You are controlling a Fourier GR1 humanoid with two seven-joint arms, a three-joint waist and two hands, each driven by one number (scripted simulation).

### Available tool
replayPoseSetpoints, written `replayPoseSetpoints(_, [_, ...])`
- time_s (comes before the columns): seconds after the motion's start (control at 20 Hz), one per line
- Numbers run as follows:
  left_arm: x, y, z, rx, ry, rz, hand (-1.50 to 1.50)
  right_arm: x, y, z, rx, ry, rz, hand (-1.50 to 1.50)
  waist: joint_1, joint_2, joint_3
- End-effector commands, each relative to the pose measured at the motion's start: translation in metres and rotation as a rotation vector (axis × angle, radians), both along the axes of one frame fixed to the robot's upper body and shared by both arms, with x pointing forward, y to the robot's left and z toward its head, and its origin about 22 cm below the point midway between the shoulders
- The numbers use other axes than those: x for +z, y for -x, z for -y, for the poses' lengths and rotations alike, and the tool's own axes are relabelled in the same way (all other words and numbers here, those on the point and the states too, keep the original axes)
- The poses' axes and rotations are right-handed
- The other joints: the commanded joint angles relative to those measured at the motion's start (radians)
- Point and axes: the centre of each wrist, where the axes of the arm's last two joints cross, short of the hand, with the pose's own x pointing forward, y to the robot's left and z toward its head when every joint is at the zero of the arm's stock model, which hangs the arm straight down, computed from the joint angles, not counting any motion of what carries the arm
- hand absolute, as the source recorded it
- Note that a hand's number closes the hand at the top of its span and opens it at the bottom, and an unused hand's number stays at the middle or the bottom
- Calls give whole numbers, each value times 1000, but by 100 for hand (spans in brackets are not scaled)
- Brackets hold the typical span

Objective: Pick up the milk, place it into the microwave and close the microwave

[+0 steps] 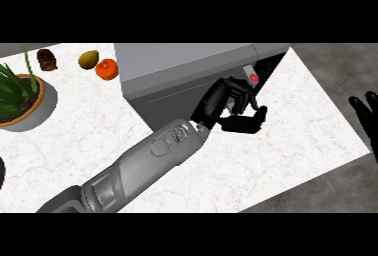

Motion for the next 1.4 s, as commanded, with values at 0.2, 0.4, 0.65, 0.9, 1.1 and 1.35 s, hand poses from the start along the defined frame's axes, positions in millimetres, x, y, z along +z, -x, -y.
replayPoseSetpoints(0.2, [24,-12,10,30,20,31,150,17,-5,5,25,21,8,-150,-47,10,3])
replayPoseSetpoints(0.4, [21,-11,9,52,36,31,150,25,-8,8,24,36,9,-150,-57,17,2])
replayPoseSetpoints(0.65, [23,-12,11,78,41,39,150,36,-8,15,25,53,19,-150,-71,8,3])
replayPoseSetpoints(0.9, [23,-10,12,94,52,44,150,45,-11,22,5,63,29,-150,-78,13,5])
replayPoseSetpoints(1.1, [19,-9,10,111,59,48,150,53,-13,29,-2,100,26,-150,-79,21,4])
replayPoseSetpoints(1.35, [18,-8,11,125,69,54,150,56,-14,32,-1,98,20,-150,-84,25,6])
